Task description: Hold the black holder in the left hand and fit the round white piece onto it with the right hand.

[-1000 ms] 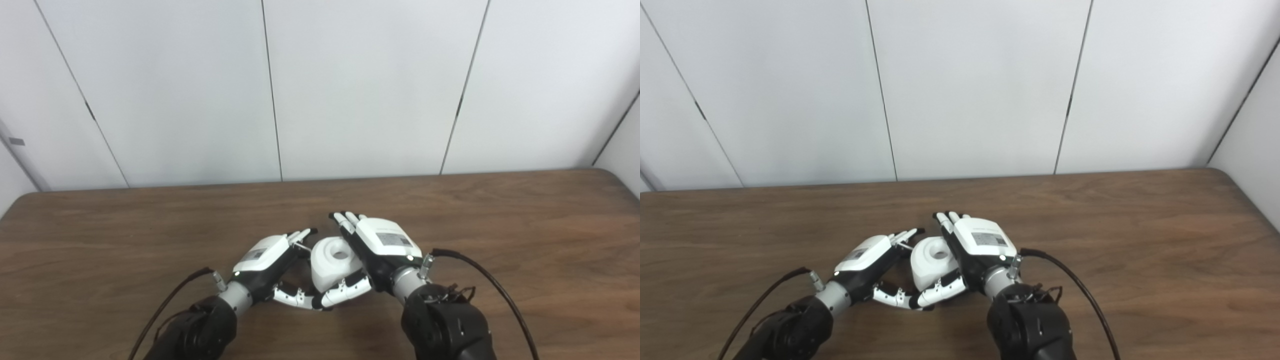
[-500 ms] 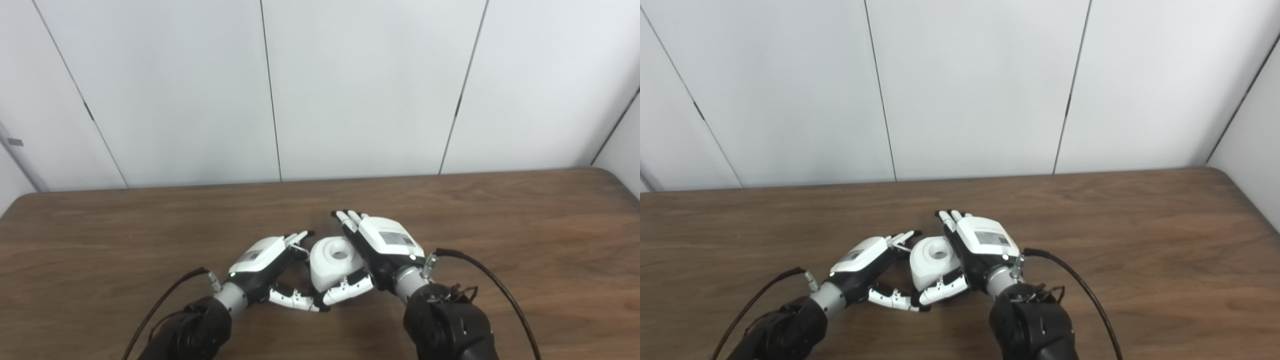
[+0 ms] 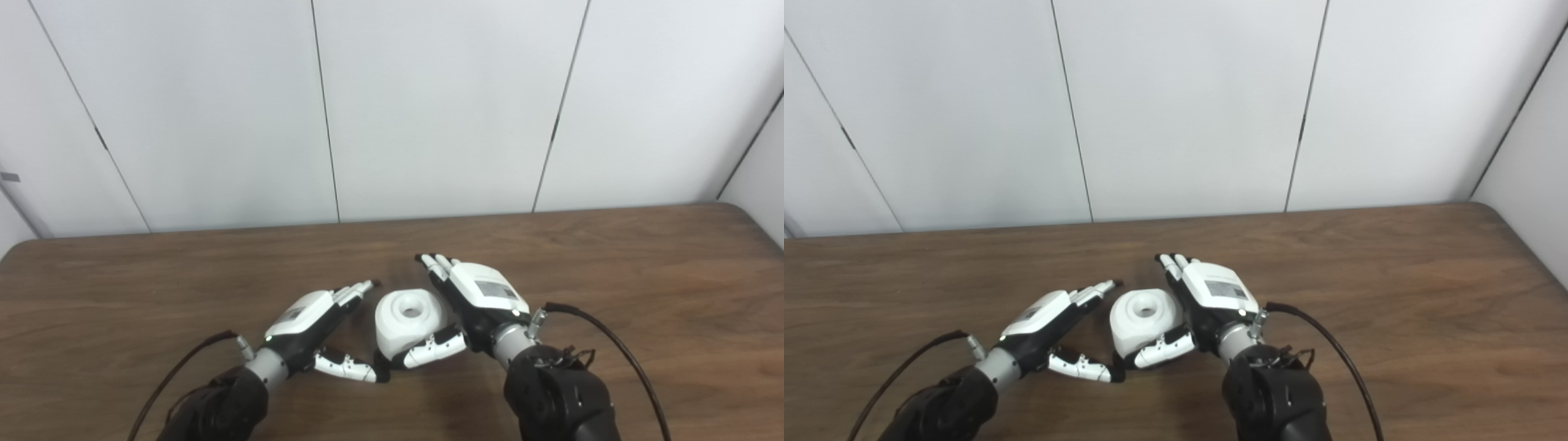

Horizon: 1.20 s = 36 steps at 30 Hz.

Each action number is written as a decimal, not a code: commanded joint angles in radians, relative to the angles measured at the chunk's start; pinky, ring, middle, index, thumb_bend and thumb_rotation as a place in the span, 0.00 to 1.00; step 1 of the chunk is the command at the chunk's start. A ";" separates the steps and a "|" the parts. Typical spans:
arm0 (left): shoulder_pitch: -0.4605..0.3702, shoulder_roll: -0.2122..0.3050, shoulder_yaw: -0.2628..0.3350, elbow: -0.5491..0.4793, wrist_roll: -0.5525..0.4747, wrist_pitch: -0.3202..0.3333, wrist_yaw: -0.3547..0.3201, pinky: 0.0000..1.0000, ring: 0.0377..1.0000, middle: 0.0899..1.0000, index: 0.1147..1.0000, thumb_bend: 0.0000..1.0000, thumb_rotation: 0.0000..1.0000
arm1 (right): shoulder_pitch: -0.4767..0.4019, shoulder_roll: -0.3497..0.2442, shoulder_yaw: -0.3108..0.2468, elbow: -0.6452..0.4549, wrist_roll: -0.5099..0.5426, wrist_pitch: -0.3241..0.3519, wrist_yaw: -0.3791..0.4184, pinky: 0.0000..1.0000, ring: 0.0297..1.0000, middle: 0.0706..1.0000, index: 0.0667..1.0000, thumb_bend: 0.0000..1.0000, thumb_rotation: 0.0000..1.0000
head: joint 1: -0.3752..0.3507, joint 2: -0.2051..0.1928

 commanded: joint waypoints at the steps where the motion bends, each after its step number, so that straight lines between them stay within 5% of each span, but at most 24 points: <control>1: 0.013 0.027 0.014 -0.014 -0.010 0.051 -0.029 1.00 1.00 1.00 1.00 1.00 0.43 | -0.034 0.002 -0.008 -0.017 0.015 0.008 -0.033 0.73 1.00 1.00 1.00 1.00 0.51 | -0.001 0.000; 16: 0.048 0.060 0.083 -0.069 -0.079 0.059 -0.053 1.00 1.00 1.00 1.00 1.00 0.45 | -0.034 -0.034 -0.035 -0.033 0.084 0.065 -0.040 0.73 1.00 1.00 1.00 1.00 0.50 | -0.005 -0.014; 20: 0.066 0.051 0.152 -0.128 -0.180 0.099 -0.056 1.00 1.00 1.00 1.00 1.00 0.44 | -0.027 -0.048 -0.068 -0.038 0.144 0.084 -0.064 0.75 1.00 1.00 1.00 1.00 0.50 | -0.001 -0.029; 22: 0.075 0.044 0.198 -0.153 -0.243 0.123 -0.055 1.00 1.00 1.00 1.00 1.00 0.49 | -0.024 -0.060 -0.093 -0.045 0.186 0.098 -0.075 0.76 1.00 1.00 1.00 1.00 0.51 | -0.001 -0.035; 24: 0.086 0.039 0.253 -0.132 -0.334 0.063 -0.041 1.00 1.00 1.00 1.00 1.00 0.63 | -0.020 -0.074 -0.121 -0.051 0.226 0.109 -0.092 0.79 1.00 1.00 0.99 1.00 0.50 | -0.001 -0.041; 28: 0.107 0.018 0.319 -0.114 -0.379 -0.033 0.023 0.97 1.00 1.00 1.00 0.94 0.83 | 0.008 -0.108 -0.185 -0.040 0.352 0.086 -0.191 0.78 0.98 0.97 0.97 1.00 0.55 | -0.002 -0.058; 30: 0.110 0.002 0.338 -0.146 -0.389 -0.015 0.049 0.99 1.00 1.00 1.00 0.94 0.90 | 0.022 -0.112 -0.223 -0.031 0.442 0.071 -0.254 0.81 0.98 0.97 0.95 1.00 0.53 | 0.000 -0.061; 36: 0.087 -0.022 0.415 -0.192 -0.491 0.017 0.077 1.00 1.00 1.00 1.00 0.78 0.89 | 0.057 -0.149 -0.263 0.016 0.559 0.026 -0.435 0.77 0.92 0.94 0.93 1.00 0.57 | 0.005 -0.080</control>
